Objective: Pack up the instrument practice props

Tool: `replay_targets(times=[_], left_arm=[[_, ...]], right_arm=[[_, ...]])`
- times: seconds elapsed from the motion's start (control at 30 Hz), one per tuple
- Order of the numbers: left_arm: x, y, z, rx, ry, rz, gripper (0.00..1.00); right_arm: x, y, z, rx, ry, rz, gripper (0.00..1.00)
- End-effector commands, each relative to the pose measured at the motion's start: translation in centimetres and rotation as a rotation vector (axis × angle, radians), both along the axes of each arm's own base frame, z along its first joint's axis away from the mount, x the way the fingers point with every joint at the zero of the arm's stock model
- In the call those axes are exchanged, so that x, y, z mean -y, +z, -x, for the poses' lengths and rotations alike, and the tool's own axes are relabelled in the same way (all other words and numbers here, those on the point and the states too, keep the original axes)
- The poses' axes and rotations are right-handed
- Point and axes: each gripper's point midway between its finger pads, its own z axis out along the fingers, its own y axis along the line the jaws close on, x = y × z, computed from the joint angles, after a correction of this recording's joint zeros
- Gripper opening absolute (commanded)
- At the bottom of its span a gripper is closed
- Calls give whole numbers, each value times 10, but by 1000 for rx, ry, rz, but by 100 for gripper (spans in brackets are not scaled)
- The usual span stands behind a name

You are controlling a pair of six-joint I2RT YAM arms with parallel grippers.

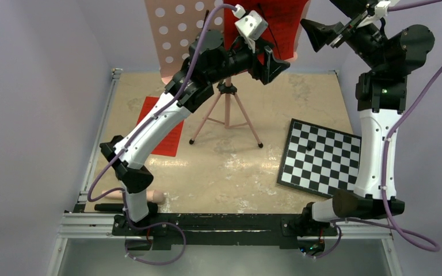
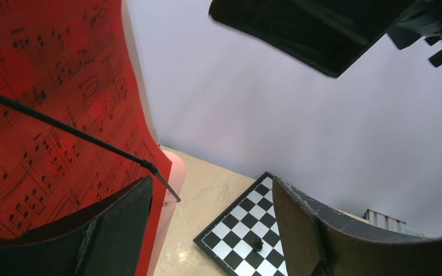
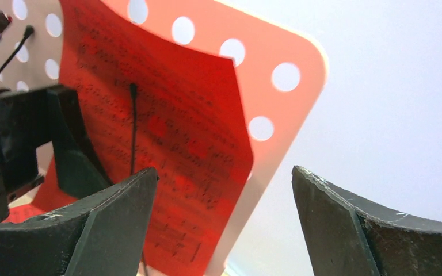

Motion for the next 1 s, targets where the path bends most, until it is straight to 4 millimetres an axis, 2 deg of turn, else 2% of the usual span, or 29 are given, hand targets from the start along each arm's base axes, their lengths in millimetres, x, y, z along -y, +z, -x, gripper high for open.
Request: replay_targets(times=[0.0, 0.2, 0.37, 0.5, 0.77, 0.97], left_arm=[[-9, 33, -1, -15, 82, 106, 80], [-7, 27, -14, -24, 155, 119, 83], [5, 35, -9, 38, 91, 145, 83], [21, 35, 4, 99, -22, 146, 77], [22, 31, -8, 131, 26, 144, 67], [21, 28, -13, 140, 46, 137, 64]], right_arm=[[-2, 40, 15, 198, 7, 71, 90], [-12, 50, 21, 270, 70, 158, 87], [-18, 52, 30, 317, 104, 221, 83], [-22, 52, 38, 356, 120, 281, 80], [-21, 50, 41, 391, 97, 347, 70], [-11, 50, 30, 391, 9, 358, 62]])
